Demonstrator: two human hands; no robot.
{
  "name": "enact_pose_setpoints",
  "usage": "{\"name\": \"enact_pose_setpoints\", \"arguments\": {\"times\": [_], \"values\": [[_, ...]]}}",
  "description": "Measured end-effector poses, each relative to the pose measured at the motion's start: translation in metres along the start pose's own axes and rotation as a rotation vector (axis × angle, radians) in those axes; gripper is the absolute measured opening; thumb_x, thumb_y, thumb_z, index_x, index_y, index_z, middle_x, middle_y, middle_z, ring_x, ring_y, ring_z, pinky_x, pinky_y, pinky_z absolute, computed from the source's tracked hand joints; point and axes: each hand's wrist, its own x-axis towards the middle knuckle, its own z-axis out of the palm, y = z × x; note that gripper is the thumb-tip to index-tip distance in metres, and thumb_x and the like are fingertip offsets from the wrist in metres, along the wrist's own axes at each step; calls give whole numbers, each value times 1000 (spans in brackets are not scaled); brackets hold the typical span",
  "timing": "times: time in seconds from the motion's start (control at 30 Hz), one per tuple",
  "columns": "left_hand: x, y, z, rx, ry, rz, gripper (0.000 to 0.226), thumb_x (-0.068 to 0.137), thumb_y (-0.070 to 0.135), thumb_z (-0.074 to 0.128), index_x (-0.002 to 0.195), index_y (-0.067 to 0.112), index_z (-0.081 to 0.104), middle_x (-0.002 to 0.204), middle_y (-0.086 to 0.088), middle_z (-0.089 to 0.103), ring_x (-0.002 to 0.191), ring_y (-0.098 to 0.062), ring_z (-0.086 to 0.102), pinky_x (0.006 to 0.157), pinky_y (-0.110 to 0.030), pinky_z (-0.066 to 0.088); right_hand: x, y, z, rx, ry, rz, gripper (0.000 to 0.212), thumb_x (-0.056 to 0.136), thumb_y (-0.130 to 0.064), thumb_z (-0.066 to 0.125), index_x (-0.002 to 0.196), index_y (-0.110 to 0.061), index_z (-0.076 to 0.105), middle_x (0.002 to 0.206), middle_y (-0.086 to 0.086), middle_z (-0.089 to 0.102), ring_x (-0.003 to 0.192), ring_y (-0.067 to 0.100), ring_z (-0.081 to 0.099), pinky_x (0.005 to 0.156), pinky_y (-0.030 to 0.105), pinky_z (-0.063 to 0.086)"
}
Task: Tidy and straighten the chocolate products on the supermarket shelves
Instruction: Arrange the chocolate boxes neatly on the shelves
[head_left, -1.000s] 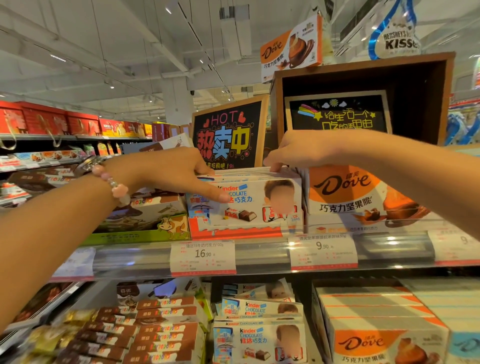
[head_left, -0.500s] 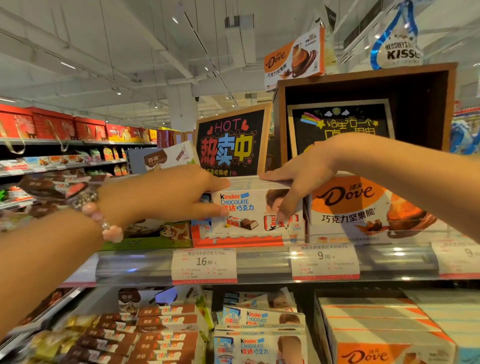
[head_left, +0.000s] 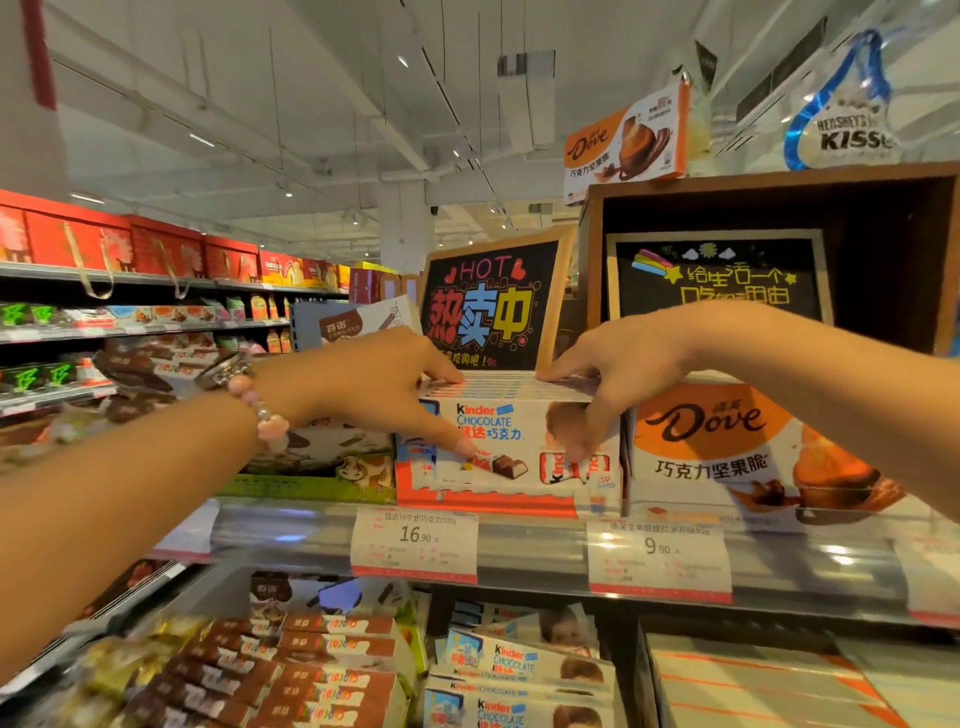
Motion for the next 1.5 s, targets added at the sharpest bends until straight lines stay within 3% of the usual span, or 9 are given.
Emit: {"name": "enact_pose_setpoints", "arguments": {"times": [0.17, 0.27, 0.4, 0.57, 0.73, 0.97, 1.13, 1.37, 1.5], "values": [[-2, -1, 6, -120, 43, -36, 79, 51, 77, 61, 117, 35, 63, 100, 20, 69, 87, 2, 65, 81, -34, 55, -2, -2, -1, 22, -50, 16, 83, 62, -58, 70, 135, -26, 44, 120, -12, 55, 106, 9, 51, 91, 26, 39], [-4, 2, 1, -146, 21, -6, 76, 58, 69, 61, 126, 34, 56, 104, 29, 60, 87, 12, 57, 76, -14, 48, -5, -11, -4, -15, -112, 84, 112, 44, -66, 61, 143, -23, 32, 136, -4, 47, 120, 15, 45, 101, 32, 38], [-32, -19, -15, -144, 215, -52, 92, 51, 79, 58, 132, 38, 45, 130, 22, 45, 109, 4, 43, 86, -14, 35, 0, -19, -14, -34, -152, 129, 97, 62, -57, 72, 142, -20, 33, 144, -3, 41, 125, 14, 43, 107, 33, 35], [-81, -64, -16, 0, 169, -130, 102, 42, 71, 74, 130, 41, 31, 134, 18, 36, 99, 2, 48, 77, -11, 37, 15, -53, -7, 67, 195, -108, 110, 64, -58, 73, 149, -28, 10, 156, -9, 15, 141, 11, 20, 108, 22, 16], [-115, -102, -9, -6, 212, -179, 117, 34, 70, 79, 132, 37, 22, 134, 17, 32, 117, -4, 37, 96, -22, 32, 36, -94, 11, 235, 456, -325, 105, 69, -51, 75, 149, -28, 11, 155, -7, 20, 137, 10, 27, 101, 19, 25], [-118, -140, -5, 392, 270, -143, 106, 50, 65, 79, 133, 22, 29, 126, 2, 50, 109, -17, 48, 98, -40, 36, 73, -124, 22, 31, 578, -242, 94, 72, -52, 73, 147, -29, 20, 149, -3, 31, 129, 17, 38, 98, 32, 40], [-104, -154, -12, 417, 252, -86, 88, 58, 59, 78, 128, 26, 36, 111, 6, 61, 87, -13, 57, 72, -34, 49, 82, -127, 17, 55, 514, -181, 77, 75, -48, 71, 140, -27, 35, 131, -2, 52, 107, 14, 50, 82, 26, 43], [-76, -171, -43, 72, 91, -80, 88, 62, 31, 86, 136, 21, 38, 116, 3, 58, 90, -11, 55, 68, -18, 42, 95, -121, -12, 355, 465, -107, 64, 74, -40, 75, 129, -19, 51, 126, -1, 53, 110, 16, 51, 87, 25, 42], [-62, -178, -48, -54, 24, -140, 96, 59, 26, 88, 138, 35, 35, 102, 22, 55, 81, 4, 54, 61, -6, 42, 101, -119, -27, 486, 312, -56, 60, 74, -36, 75, 127, -17, 53, 111, -6, 57, 100, 15, 57, 82, 28, 47]]}}
